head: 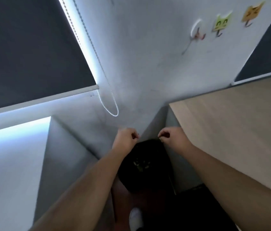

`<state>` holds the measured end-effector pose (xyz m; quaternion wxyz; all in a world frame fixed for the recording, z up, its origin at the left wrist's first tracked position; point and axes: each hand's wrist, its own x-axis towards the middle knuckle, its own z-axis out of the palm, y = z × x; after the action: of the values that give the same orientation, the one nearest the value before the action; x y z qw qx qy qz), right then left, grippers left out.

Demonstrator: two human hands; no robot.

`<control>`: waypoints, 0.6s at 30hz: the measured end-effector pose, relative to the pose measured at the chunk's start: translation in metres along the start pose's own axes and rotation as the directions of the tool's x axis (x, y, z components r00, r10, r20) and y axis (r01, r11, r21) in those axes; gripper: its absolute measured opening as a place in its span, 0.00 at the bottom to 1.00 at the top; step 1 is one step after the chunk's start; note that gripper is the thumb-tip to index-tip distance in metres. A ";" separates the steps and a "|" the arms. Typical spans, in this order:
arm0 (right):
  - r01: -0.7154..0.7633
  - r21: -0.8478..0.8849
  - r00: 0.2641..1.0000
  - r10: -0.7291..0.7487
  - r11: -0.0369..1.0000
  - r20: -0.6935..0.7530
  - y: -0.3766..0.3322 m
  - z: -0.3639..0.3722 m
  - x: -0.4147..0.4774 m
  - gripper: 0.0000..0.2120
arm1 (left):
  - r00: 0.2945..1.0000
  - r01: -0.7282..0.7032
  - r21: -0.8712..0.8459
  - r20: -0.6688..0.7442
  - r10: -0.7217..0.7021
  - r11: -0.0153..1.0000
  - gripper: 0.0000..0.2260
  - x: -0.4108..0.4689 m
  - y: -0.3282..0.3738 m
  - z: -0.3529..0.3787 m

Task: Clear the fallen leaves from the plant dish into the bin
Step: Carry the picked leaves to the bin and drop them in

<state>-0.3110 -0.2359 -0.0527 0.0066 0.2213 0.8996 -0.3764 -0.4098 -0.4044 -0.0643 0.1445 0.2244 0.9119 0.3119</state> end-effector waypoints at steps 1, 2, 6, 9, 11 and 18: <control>-0.006 -0.010 1.000 0.006 1.000 0.024 -0.002 0.016 0.011 0.05 | 0.999 0.033 0.003 0.025 -0.033 0.999 0.05 0.004 -0.017 0.000; -0.028 -0.016 0.999 0.028 0.999 0.045 -0.003 0.038 0.026 0.05 | 0.997 0.065 0.011 0.048 -0.065 0.998 0.06 0.011 -0.039 0.002; -0.157 -0.001 0.985 0.156 0.988 0.073 0.029 0.106 0.059 0.05 | 0.972 0.194 0.026 0.132 -0.196 0.981 0.06 0.021 -0.106 0.042; -0.191 -0.016 0.975 0.191 0.982 0.114 0.062 0.155 0.087 0.05 | 0.942 0.288 -0.013 0.186 -0.281 0.958 0.06 0.031 -0.150 0.089; -0.205 -0.029 0.968 0.207 0.978 0.139 0.086 0.189 0.109 0.05 | 0.929 0.319 -0.038 0.208 -0.305 0.947 0.06 0.046 -0.173 0.123; -0.246 -0.056 0.939 0.252 0.968 0.236 0.148 0.271 0.160 0.12 | 0.867 0.338 0.042 0.374 -0.329 0.940 0.13 0.098 -0.229 0.187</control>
<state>-0.4380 -0.2658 -0.3757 0.1659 0.2859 0.8616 -0.3851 -0.4912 -0.4229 -0.3638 0.3707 0.1173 0.8883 0.2446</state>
